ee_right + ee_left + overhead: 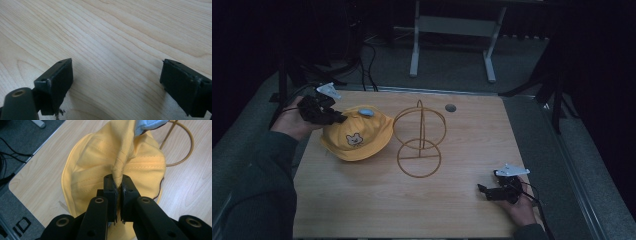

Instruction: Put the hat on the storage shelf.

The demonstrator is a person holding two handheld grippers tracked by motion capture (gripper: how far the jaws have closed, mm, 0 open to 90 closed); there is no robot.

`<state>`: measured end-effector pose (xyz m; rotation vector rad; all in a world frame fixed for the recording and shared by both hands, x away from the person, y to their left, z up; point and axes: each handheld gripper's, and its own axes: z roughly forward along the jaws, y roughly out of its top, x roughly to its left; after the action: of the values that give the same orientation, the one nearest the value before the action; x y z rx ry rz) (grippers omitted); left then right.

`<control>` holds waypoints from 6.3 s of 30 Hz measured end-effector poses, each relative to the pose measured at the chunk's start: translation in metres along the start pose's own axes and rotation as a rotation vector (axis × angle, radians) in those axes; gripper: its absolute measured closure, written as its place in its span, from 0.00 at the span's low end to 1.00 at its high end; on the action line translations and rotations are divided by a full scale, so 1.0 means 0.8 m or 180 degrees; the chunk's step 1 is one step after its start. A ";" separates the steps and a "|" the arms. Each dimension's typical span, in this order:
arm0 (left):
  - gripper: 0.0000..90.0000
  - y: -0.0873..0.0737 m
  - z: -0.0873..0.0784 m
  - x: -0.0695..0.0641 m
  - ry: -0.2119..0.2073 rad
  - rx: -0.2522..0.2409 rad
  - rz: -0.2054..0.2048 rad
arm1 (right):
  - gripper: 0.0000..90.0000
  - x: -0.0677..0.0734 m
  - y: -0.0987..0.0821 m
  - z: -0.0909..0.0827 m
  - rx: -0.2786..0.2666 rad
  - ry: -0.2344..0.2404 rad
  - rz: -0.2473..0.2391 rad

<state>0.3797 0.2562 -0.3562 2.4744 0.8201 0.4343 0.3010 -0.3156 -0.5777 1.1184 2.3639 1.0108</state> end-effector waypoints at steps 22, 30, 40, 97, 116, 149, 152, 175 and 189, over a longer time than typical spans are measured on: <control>0.94 0.008 -0.018 -0.007 -0.0018 -0.0115 0.0098 | 0.12 0.000 0.000 0.000 0.0000 0.0000 0.0006; 0.94 0.008 -0.026 -0.008 0.0018 -0.0162 0.0110 | 0.12 0.000 0.000 0.000 -0.0001 0.0000 0.0005; 0.94 0.004 -0.039 -0.003 0.0083 -0.0216 0.0059 | 0.12 0.000 0.000 0.000 -0.0001 0.0001 0.0007; 0.94 0.021 -0.096 0.002 0.0178 -0.0637 0.0067 | 0.12 0.000 0.000 0.000 0.0006 0.0003 0.0012; 0.94 0.035 -0.098 -0.003 0.0114 -0.0738 0.0121 | 0.12 0.000 0.000 0.000 0.0007 0.0004 0.0012; 0.94 0.064 -0.084 -0.017 -0.0038 -0.0879 0.0218 | 0.12 0.000 0.000 0.000 0.0007 0.0003 0.0011; 0.94 0.068 -0.083 -0.019 -0.0049 -0.0870 0.0237 | 0.12 0.000 0.000 0.000 0.0007 0.0004 0.0010; 0.94 0.100 -0.085 -0.033 -0.0083 -0.0896 0.0394 | 0.12 0.000 0.000 0.000 0.0007 0.0003 0.0008; 0.94 0.099 -0.096 -0.029 -0.0036 -0.1032 0.0354 | 0.12 0.000 0.000 0.000 0.0008 0.0004 0.0013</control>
<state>0.3653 0.2133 -0.2526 2.2236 0.5587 0.5459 0.3008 -0.3155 -0.5774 1.1245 2.3655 1.0104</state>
